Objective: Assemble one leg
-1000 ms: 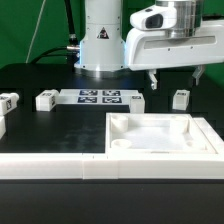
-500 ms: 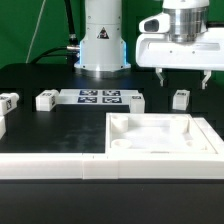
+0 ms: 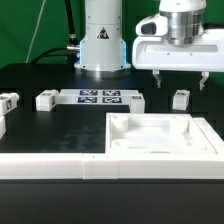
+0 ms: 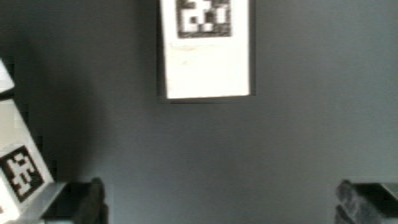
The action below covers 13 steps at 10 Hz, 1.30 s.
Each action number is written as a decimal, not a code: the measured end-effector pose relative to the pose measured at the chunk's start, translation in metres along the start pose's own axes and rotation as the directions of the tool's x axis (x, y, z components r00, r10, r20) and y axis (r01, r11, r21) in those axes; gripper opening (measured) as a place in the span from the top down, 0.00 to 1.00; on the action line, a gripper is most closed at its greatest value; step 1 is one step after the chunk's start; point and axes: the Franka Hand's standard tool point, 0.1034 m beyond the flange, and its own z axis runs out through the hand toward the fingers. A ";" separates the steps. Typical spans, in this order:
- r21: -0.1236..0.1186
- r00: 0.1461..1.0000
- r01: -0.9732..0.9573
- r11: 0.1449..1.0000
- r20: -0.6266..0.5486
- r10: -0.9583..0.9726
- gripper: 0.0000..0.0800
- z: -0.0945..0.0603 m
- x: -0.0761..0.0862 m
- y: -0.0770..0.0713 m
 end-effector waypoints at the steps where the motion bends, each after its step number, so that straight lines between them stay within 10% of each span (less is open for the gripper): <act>1: 0.003 0.997 0.024 1.000 0.078 -0.024 0.19 0.004 -0.005 0.001; 9: -0.054 0.760 0.025 0.998 0.650 0.016 0.19 0.024 -0.026 -0.010; 13: -0.075 0.742 0.014 0.997 0.669 0.040 0.19 0.040 -0.029 -0.009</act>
Offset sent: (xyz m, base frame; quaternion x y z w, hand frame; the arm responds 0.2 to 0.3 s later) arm -0.0122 0.0179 0.0013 -0.0064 -0.2354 0.0282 0.9715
